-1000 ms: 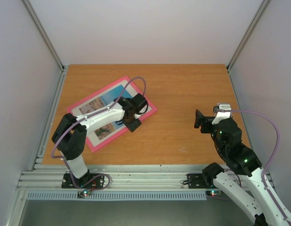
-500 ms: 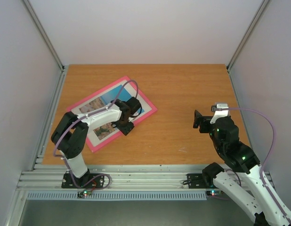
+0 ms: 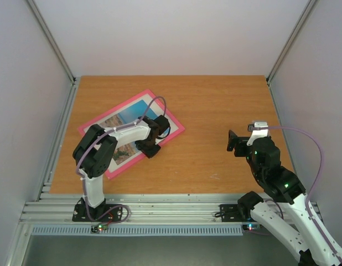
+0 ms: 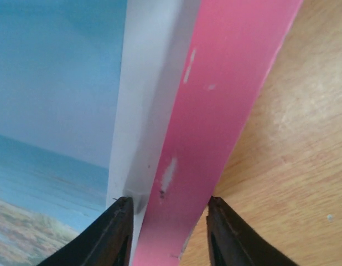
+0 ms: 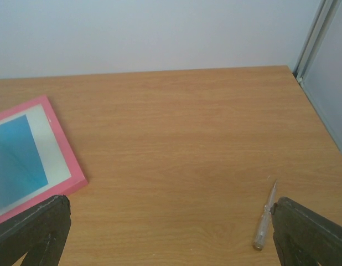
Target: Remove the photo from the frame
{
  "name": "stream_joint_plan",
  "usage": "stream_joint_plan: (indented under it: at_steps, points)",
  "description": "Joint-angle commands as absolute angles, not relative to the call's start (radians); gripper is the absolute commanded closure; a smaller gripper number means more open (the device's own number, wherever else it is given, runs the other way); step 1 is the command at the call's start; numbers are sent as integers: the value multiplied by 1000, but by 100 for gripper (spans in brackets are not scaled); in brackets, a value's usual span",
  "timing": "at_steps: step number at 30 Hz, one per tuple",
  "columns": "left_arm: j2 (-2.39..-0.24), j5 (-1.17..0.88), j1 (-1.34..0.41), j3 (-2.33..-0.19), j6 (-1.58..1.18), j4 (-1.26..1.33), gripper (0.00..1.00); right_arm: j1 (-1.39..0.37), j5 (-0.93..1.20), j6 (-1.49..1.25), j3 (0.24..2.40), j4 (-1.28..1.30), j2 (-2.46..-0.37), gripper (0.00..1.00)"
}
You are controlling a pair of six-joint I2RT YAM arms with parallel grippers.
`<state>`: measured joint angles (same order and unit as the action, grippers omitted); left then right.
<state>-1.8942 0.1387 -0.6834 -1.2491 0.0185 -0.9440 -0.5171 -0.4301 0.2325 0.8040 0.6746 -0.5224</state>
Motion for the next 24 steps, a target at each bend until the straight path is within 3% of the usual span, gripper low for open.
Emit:
stream_joint_plan:
  at_steps: [1, 14, 24]
  points:
    - [-1929, 72, -681, -1323, -23, -941, 66, -523, -446, 227, 839, 679, -516, 2]
    - [-2020, -94, -681, -1520, -297, -876, 88, -523, -429, 224, 839, 681, -517, 2]
    - [-2218, -217, -680, -1766, -585, -729, 88, -523, -414, 223, 842, 686, -521, 2]
